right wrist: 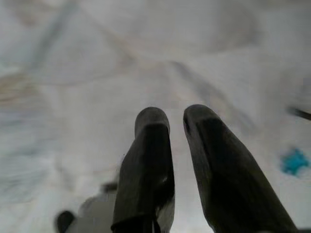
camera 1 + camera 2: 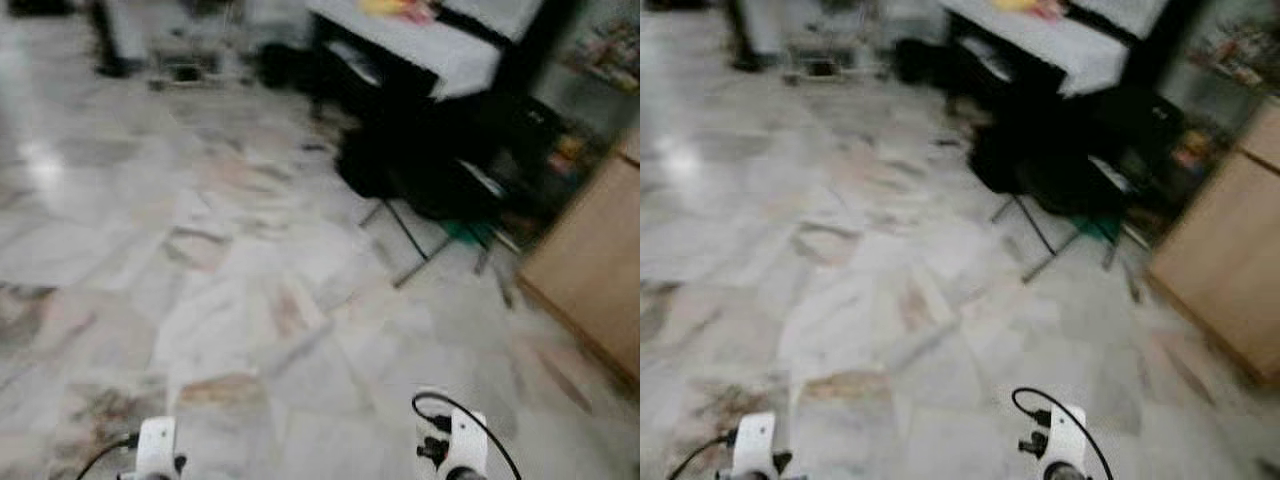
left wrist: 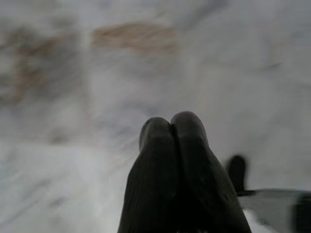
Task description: Setting the table
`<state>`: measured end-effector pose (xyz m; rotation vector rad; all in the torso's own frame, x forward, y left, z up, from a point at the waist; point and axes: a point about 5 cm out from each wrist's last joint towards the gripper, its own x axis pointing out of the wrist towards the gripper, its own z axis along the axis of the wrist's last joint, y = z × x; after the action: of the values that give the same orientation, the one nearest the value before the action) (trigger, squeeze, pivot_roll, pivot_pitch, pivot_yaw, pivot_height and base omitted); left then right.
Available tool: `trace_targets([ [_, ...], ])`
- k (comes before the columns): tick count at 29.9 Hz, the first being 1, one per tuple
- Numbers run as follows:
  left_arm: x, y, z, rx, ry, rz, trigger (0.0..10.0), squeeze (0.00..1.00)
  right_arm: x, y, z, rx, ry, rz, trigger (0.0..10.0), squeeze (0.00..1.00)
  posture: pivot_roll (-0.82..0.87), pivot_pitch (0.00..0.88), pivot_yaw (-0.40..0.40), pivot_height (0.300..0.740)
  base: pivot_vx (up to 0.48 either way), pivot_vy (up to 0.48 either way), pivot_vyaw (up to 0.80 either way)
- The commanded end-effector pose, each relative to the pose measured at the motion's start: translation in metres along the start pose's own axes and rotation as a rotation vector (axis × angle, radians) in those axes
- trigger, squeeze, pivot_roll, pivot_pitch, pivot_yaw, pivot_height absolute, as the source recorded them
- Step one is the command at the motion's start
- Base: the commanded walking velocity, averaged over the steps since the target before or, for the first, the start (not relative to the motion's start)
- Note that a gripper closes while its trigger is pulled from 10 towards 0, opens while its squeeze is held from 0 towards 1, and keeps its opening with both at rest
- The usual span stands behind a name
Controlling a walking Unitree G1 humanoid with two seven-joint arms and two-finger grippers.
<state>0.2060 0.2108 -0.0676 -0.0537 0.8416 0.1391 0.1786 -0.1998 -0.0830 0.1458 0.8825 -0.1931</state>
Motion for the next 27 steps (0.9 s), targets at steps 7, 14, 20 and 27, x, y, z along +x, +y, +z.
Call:
trace_targets([
  [7, -0.003, 0.006, -0.014, 0.015, 0.045, 0.011, 10.0, 0.0, 0.0, 0.005, 0.0, 0.023, 0.002, 0.008, 10.0, 0.0, 0.06, 0.0, -0.075, 0.74, 0.0, 0.0, -0.78],
  [14, -0.002, 0.007, -0.006, 0.021, 0.025, 0.01, 10.0, 0.0, 0.002, 0.009, 0.006, 0.036, -0.017, 0.012, 10.0, 0.0, 0.06, 0.0, -0.065, 0.74, 0.0, 0.0, -0.78],
  [20, -0.001, 0.006, -0.004, 0.028, 0.019, 0.013, 10.0, 0.0, 0.003, 0.01, 0.01, 0.024, -0.025, 0.02, 10.0, 0.0, 0.09, 0.0, -0.074, 0.74, 0.0, 0.0, -0.78],
  [27, -0.001, 0.009, -0.003, 0.03, 0.018, 0.02, 10.0, 0.0, 0.003, 0.011, 0.012, 0.026, -0.029, 0.017, 10.0, 0.0, 0.11, 0.0, -0.059, 0.74, 0.0, 0.0, -0.78],
])
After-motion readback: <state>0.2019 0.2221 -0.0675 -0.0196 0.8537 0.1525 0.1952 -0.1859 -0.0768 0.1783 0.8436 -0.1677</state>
